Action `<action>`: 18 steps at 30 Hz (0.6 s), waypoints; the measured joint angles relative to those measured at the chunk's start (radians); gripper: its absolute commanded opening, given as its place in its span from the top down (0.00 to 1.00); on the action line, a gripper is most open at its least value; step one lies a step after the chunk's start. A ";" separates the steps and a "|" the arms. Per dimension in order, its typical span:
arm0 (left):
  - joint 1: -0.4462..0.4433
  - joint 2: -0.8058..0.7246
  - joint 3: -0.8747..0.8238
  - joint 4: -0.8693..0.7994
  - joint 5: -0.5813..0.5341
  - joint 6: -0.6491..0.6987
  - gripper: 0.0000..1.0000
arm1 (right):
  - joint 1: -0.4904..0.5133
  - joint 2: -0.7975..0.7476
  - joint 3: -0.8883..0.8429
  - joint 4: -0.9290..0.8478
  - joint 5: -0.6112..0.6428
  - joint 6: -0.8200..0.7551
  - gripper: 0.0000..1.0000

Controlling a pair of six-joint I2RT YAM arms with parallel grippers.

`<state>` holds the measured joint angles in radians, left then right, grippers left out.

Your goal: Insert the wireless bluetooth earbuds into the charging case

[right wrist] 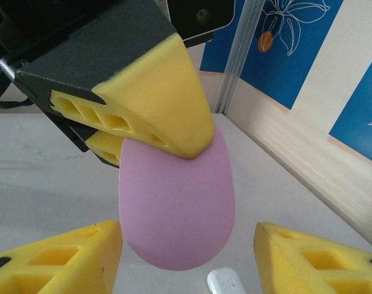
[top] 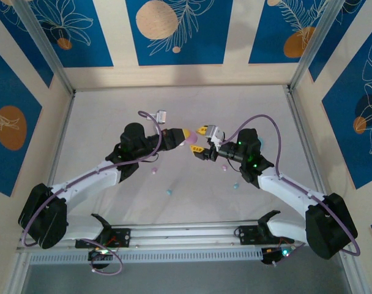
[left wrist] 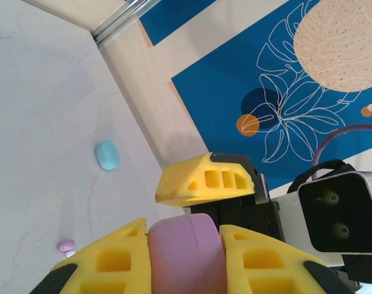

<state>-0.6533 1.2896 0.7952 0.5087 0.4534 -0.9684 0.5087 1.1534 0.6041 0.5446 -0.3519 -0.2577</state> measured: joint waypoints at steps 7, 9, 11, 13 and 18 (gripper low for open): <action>0.000 0.000 0.000 0.000 0.003 0.000 0.88 | 0.002 0.001 0.003 0.009 -0.001 0.009 0.47; 0.000 0.000 0.000 0.000 0.003 0.000 0.88 | 0.002 0.004 0.008 0.009 -0.008 0.018 0.48; 0.000 0.000 0.000 0.001 0.003 0.000 0.87 | 0.005 0.010 0.013 0.014 -0.012 0.024 0.49; 0.000 0.000 0.000 0.000 0.003 0.000 0.88 | 0.006 0.014 0.015 0.019 -0.015 0.031 0.50; 0.000 0.000 0.000 0.000 0.003 0.000 0.87 | 0.009 0.017 0.018 0.026 -0.016 0.043 0.47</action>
<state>-0.6529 1.2892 0.7952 0.5091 0.4564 -0.9684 0.5175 1.1702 0.6224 0.5705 -0.3679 -0.2150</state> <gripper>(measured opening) 0.229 0.515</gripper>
